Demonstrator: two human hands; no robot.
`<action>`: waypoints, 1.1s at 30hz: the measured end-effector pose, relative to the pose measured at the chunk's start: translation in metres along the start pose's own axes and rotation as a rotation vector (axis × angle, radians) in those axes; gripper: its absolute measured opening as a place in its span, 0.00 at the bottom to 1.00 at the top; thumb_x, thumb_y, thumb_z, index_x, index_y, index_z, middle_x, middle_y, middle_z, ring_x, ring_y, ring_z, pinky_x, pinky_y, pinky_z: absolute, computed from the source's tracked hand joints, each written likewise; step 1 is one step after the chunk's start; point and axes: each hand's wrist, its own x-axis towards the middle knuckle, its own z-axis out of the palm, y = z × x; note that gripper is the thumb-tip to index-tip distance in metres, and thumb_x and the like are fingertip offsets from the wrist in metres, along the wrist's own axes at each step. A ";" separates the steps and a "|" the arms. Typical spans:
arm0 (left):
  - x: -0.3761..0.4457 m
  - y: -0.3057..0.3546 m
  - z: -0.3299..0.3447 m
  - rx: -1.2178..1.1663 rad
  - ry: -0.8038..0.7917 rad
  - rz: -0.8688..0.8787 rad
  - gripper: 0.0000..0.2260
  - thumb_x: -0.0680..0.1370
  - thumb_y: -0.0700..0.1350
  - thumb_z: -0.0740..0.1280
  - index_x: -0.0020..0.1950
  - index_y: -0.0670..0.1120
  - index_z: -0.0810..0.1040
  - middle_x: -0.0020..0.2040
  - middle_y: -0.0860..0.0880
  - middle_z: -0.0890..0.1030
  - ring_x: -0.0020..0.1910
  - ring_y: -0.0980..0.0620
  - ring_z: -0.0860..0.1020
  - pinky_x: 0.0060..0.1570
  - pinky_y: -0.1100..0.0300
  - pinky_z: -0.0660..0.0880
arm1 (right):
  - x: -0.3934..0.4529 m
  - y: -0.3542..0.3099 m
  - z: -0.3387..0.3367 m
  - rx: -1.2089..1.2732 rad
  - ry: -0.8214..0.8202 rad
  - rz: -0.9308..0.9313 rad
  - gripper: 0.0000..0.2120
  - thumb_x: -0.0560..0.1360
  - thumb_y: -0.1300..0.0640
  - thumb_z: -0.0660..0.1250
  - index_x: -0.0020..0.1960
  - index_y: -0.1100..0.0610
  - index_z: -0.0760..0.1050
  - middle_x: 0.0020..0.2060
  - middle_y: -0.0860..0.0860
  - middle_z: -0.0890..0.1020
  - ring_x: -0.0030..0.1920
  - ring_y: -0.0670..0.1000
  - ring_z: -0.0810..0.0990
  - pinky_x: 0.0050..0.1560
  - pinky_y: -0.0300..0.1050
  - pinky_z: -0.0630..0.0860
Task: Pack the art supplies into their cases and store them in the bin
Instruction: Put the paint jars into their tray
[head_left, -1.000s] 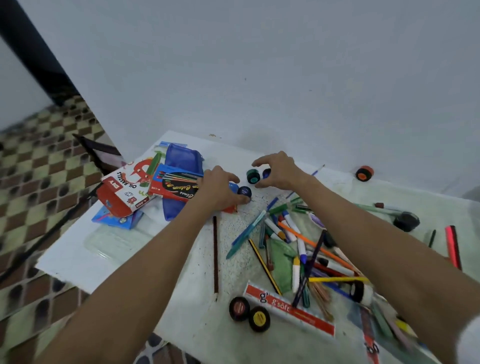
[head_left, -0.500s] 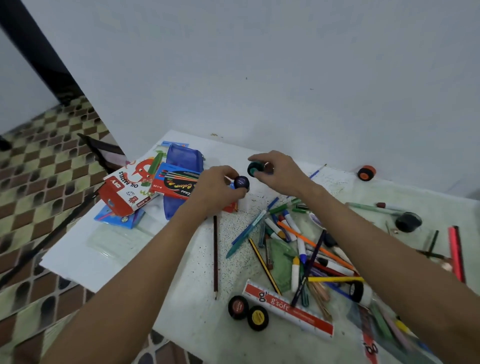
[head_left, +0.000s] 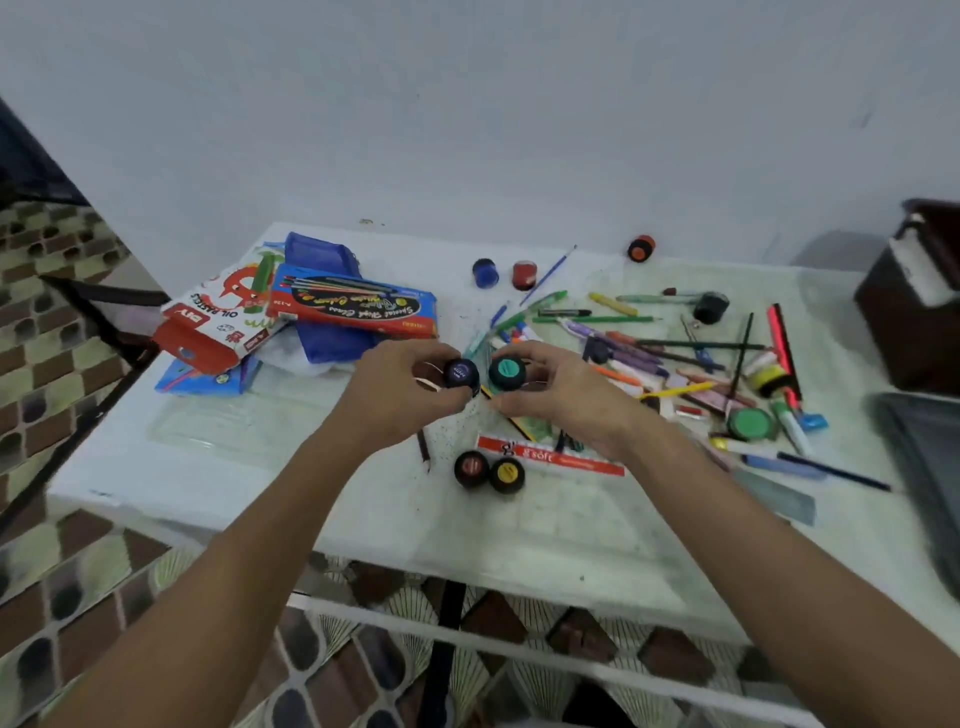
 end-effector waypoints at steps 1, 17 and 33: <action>-0.007 -0.001 0.001 0.004 -0.026 0.002 0.11 0.67 0.42 0.76 0.47 0.52 0.82 0.40 0.56 0.84 0.40 0.62 0.82 0.45 0.63 0.78 | -0.008 0.004 0.004 -0.062 0.028 -0.008 0.21 0.70 0.62 0.75 0.60 0.51 0.76 0.50 0.54 0.83 0.46 0.47 0.82 0.53 0.47 0.80; -0.071 -0.020 0.006 0.111 -0.200 0.047 0.13 0.66 0.50 0.78 0.48 0.54 0.81 0.39 0.58 0.81 0.40 0.60 0.78 0.39 0.66 0.74 | -0.084 0.043 0.045 -0.635 0.214 -0.125 0.20 0.66 0.50 0.78 0.57 0.50 0.80 0.45 0.49 0.74 0.40 0.42 0.70 0.39 0.32 0.64; -0.076 -0.025 0.015 0.187 -0.217 0.048 0.17 0.66 0.53 0.78 0.52 0.56 0.81 0.43 0.55 0.77 0.40 0.56 0.74 0.41 0.63 0.70 | -0.080 0.056 0.045 -0.515 0.193 -0.075 0.15 0.67 0.53 0.77 0.53 0.52 0.83 0.41 0.43 0.80 0.32 0.38 0.73 0.34 0.29 0.67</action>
